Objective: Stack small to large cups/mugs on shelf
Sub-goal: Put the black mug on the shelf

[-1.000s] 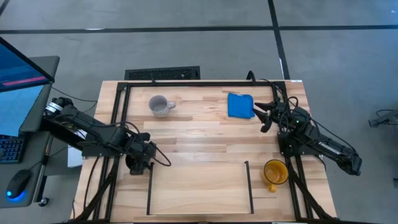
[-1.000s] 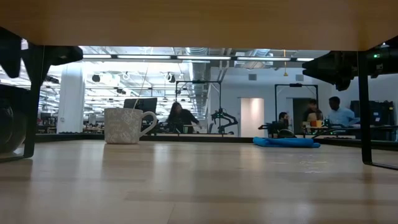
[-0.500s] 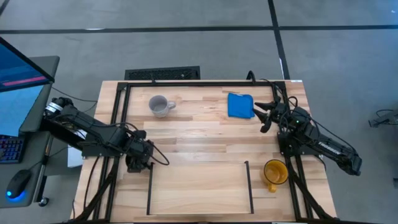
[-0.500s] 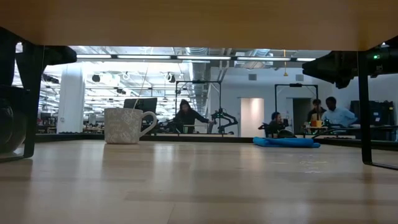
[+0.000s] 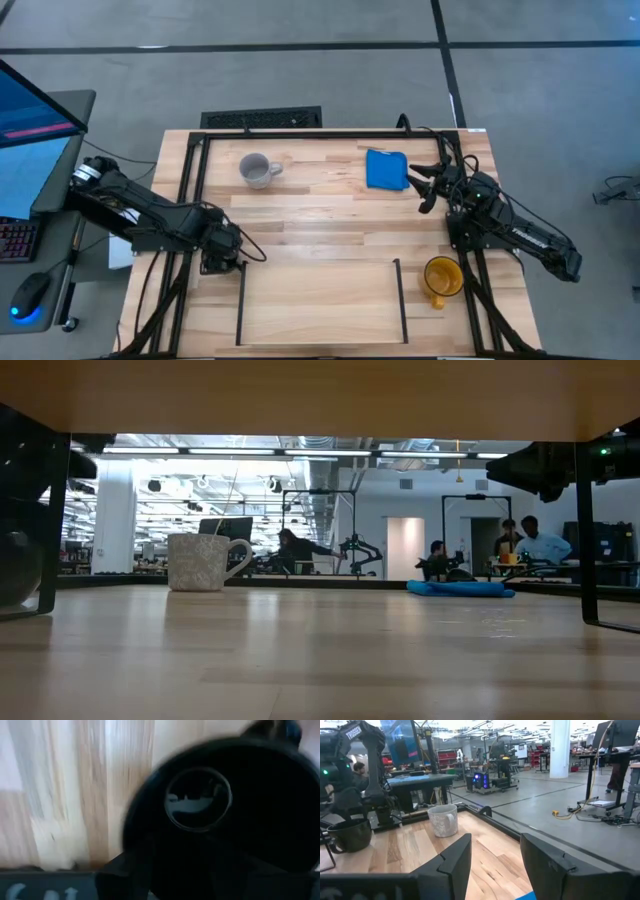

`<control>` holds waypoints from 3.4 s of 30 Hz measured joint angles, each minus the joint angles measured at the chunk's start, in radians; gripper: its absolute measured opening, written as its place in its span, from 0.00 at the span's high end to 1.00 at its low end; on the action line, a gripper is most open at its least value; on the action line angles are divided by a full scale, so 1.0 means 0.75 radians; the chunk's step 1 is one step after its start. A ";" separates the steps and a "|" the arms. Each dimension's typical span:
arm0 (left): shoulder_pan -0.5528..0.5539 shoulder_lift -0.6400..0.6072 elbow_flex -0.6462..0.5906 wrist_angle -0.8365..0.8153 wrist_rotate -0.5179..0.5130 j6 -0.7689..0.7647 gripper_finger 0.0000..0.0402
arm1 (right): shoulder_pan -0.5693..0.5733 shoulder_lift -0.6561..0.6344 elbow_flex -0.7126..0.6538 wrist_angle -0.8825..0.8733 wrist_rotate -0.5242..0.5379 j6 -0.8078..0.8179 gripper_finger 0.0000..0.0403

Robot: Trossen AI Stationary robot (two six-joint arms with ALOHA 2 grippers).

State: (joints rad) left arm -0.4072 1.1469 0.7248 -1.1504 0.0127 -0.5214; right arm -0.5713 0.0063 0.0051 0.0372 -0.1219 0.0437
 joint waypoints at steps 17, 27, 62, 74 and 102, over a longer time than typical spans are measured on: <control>0.039 0.000 -0.054 -0.115 -0.028 -0.249 0.61 | 0.000 0.000 0.000 0.000 0.000 0.000 0.52; 0.167 0.000 -0.054 -0.114 -0.148 -0.344 0.61 | 0.000 0.000 -0.001 0.000 0.000 0.000 0.52; 0.679 -0.004 0.015 0.091 -0.386 0.183 0.61 | 0.000 0.000 -0.001 0.000 0.000 -0.001 0.52; 0.688 -0.007 0.213 -0.050 -0.368 0.228 0.61 | 0.000 -0.001 0.000 -0.005 0.000 -0.002 0.52; 0.477 -0.129 0.340 -0.182 0.037 -1.203 0.61 | -0.001 0.000 0.000 -0.001 -0.001 0.000 0.52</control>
State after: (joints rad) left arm -0.0497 1.0502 0.9798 -1.2870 0.0406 -1.4236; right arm -0.5720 0.0060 0.0051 0.0364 -0.1223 0.0437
